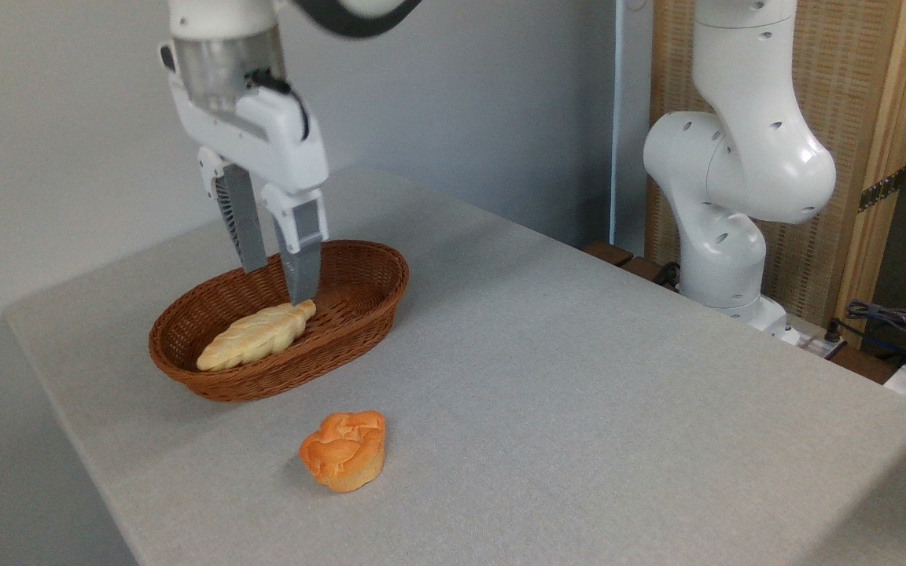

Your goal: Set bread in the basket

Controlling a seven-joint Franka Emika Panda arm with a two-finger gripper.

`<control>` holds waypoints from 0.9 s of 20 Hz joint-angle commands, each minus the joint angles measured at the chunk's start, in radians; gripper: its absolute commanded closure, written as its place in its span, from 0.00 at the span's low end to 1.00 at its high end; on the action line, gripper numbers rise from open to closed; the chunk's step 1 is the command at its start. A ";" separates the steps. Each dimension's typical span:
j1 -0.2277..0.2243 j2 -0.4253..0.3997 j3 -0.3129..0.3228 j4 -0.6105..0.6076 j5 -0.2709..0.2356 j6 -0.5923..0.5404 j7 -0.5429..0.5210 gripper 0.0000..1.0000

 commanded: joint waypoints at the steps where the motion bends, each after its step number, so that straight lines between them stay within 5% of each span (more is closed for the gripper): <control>1: -0.104 -0.048 0.202 0.006 -0.031 -0.045 0.064 0.00; 4: -0.147 -0.054 0.284 0.006 -0.054 -0.060 0.104 0.00; 18: -0.138 -0.052 0.272 0.009 -0.066 -0.126 0.115 0.00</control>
